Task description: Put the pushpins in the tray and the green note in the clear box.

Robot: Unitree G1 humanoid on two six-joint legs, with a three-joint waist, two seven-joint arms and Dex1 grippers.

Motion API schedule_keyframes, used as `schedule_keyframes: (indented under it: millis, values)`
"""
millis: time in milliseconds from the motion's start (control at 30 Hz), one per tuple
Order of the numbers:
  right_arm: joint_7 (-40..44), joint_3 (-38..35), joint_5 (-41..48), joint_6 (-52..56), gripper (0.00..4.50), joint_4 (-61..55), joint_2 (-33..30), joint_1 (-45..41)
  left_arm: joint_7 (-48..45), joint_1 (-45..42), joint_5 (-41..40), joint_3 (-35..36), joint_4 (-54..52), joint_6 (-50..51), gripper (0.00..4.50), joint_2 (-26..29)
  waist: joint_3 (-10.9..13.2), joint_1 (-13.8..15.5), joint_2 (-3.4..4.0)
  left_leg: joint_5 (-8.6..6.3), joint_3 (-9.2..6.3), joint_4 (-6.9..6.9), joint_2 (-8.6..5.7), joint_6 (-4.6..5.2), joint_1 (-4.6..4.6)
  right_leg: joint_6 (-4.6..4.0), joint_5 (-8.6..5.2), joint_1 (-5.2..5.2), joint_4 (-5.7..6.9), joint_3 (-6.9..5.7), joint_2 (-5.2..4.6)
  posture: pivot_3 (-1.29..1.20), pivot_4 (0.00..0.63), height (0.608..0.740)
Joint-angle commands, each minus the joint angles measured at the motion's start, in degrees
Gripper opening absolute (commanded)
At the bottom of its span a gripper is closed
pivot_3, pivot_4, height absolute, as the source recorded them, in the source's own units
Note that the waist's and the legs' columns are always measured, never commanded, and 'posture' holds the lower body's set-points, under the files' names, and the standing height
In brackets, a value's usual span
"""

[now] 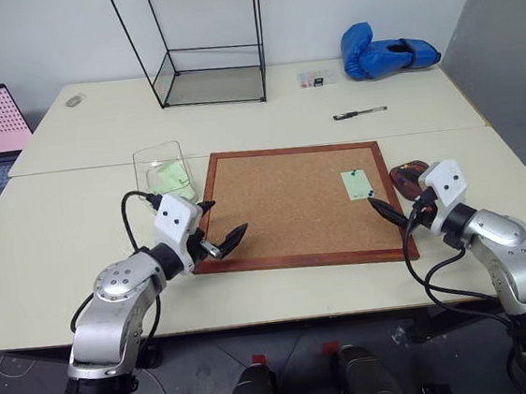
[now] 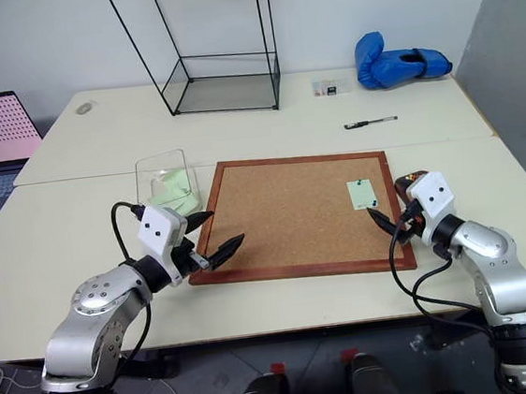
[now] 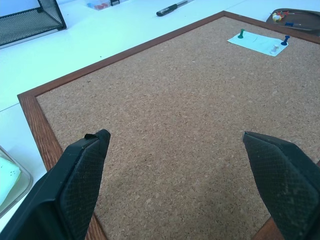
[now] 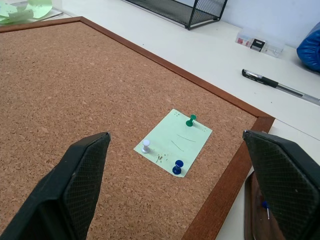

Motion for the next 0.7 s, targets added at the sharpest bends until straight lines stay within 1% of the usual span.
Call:
schedule_keyframes:
  millis: [33, 267, 333, 500, 600, 700]
  values:
    - [0.32, -1.16, 0.65, -1.46, 4.50, -0.52, -0.20, -0.72, -0.59, -0.89, -1.40, 1.30, -1.46, -0.69, 4.49, 0.53, 0.00, 0.00, 0.00, 0.00, 0.00, 0.00, 0.00, 0.00, 0.00, 0.00, 0.00, 0.00, 0.00, 0.00, 0.00, 0.00, 0.150, 0.740]
    - [0.51, -0.96, 0.54, -1.76, 4.50, -0.15, -0.27, -0.88, -0.77, -1.19, -0.87, 1.09, -1.75, -0.23, 4.49, 1.35, 0.00, 0.00, 0.00, 0.00, 0.00, 0.00, 0.00, 0.00, 0.00, 0.00, 0.00, 0.00, 0.00, 0.00, 0.00, 0.00, 0.150, 0.740]
    - [0.51, -0.80, 0.49, -1.78, 4.50, -0.15, -0.15, -0.91, -0.94, -2.10, -2.71, 2.38, -1.27, -0.45, 4.49, 0.51, 0.00, 0.00, 0.00, 0.00, 0.00, 0.00, 0.00, 0.00, 0.00, 0.00, 0.00, 0.00, 0.00, 0.00, 0.00, 0.00, 0.150, 0.740]
    - [0.45, -0.59, 0.45, -1.81, 4.50, -0.31, 0.02, -0.85, -0.97, -3.97, -3.75, 3.23, 0.46, -1.77, 4.49, 0.05, 0.00, -0.01, 0.00, 0.00, 0.00, 0.00, 0.00, 0.00, 0.00, 0.00, 0.00, 0.00, 0.00, 0.00, 0.00, 0.00, 0.150, 0.740]
    - [0.34, -0.55, 0.58, -1.57, 4.50, -0.52, 0.17, -0.89, -2.49, -5.05, -4.30, 2.49, 1.36, -2.12, 4.49, 0.06, 0.00, -0.02, 0.00, 0.00, 0.01, 0.00, 0.00, 0.00, 0.00, 0.01, 0.00, 0.00, 0.00, 0.00, 0.00, 0.00, 0.150, 0.740]
    - [0.44, -0.15, 0.75, -1.06, 4.50, -1.01, 0.42, -1.03, -5.02, -6.43, -4.09, 0.04, 3.09, -3.37, 4.49, -0.21, 0.00, 0.00, 0.00, 0.00, 0.00, 0.00, -0.01, 0.00, 0.00, 0.01, 0.00, 0.00, 0.00, 0.00, 0.00, 0.00, 0.150, 0.740]
